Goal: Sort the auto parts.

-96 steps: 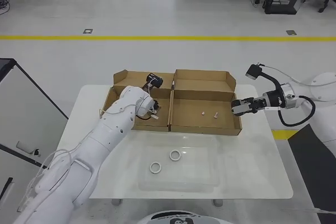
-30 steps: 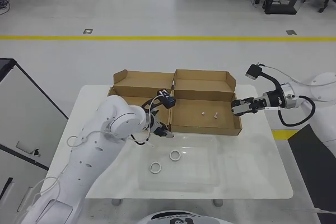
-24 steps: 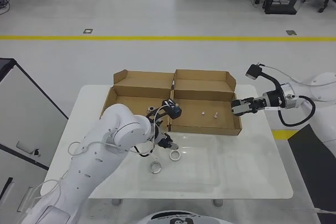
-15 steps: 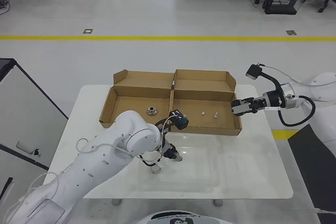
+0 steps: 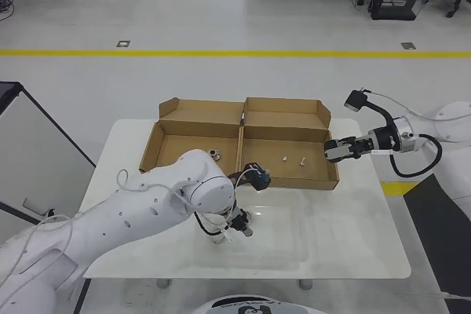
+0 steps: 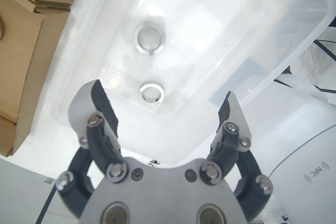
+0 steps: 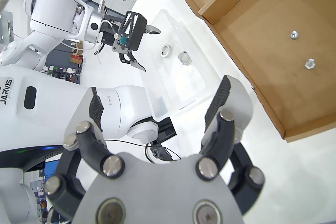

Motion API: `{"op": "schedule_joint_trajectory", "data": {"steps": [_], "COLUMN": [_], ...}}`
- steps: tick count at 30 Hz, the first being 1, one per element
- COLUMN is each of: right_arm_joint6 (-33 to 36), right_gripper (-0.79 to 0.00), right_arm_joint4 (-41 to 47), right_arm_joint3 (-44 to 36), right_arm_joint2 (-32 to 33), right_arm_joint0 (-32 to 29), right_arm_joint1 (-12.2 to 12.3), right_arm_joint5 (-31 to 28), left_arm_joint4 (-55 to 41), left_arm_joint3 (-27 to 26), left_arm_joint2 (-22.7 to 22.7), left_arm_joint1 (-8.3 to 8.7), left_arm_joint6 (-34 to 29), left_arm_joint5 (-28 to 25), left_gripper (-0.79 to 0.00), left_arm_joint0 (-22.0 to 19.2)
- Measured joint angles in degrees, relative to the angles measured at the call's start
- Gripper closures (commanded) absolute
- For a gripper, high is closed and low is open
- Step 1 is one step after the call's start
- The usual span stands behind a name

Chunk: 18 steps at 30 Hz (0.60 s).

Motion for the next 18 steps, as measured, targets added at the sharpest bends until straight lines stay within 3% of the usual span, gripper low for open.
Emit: {"op": "schedule_joint_trajectory", "data": {"steps": [6, 9, 13, 16, 18], "right_arm_joint6": [0.00, 0.00, 0.00, 0.00, 0.00], "right_gripper": [-0.785, -0.785, -0.785, -0.785, -0.785], "right_arm_joint4": [0.00, 0.00, 0.00, 0.00, 0.00], "right_arm_joint3": [0.00, 0.00, 0.00, 0.00, 0.00], "right_arm_joint2": [0.00, 0.00, 0.00, 0.00, 0.00], "right_arm_joint0": [0.00, 0.00, 0.00, 0.00, 0.00], "right_arm_joint1": [0.00, 0.00, 0.00, 0.00, 0.00], "right_arm_joint5": [0.00, 0.00, 0.00, 0.00, 0.00], "left_arm_joint4": [0.82, 1.18, 2.14, 2.41, 2.79], "left_arm_joint3": [1.92, 3.16, 5.12, 6.34, 7.27], "left_arm_joint2": [1.04, 1.64, 2.63, 3.08, 3.52], "left_arm_joint1": [-0.73, -1.14, -1.84, -2.42, -2.80], "left_arm_joint6": [3.02, 3.92, 4.41, 5.43, 6.04], "left_arm_joint5": [-3.81, -5.13, -5.79, -6.22, -6.64], "left_gripper": [-0.456, -0.474, -0.397, -0.428, -0.397], "left_arm_joint0": [0.80, 1.08, 1.25, 1.32, 1.39]}}
